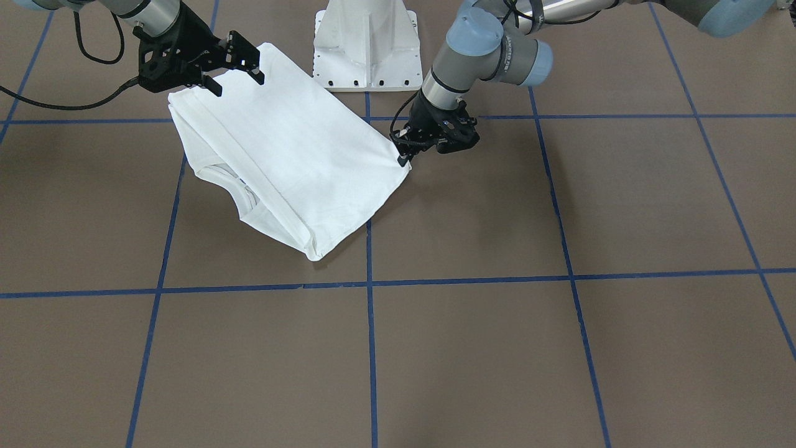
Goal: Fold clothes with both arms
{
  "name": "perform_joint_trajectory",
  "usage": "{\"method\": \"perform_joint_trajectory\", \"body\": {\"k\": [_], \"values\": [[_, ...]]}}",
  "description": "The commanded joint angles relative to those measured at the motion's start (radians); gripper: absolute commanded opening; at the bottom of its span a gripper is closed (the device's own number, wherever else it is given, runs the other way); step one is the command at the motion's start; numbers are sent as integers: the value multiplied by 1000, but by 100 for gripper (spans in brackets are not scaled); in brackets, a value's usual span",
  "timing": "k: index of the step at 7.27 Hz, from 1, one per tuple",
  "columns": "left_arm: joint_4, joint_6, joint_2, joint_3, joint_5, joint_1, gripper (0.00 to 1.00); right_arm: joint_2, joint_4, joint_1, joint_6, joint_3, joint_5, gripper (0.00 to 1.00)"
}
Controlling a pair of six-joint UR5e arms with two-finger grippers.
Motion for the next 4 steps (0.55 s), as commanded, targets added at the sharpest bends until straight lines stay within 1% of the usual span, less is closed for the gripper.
{"method": "perform_joint_trajectory", "body": {"k": [1, 2, 3, 4], "values": [[-10, 150, -53, 122, -1, -144, 0, 3, 1, 18, 0, 0, -3, 100], [-11, 216, -97, 197, -1, -196, 0, 4, 1, 25, -1, -1, -4, 100], [-10, 224, -192, 309, -1, -244, 0, 9, 1, 28, -2, -4, -21, 100], [-49, 253, -241, 401, -1, -276, 0, 12, 1, 29, -2, -6, -27, 100]]}}
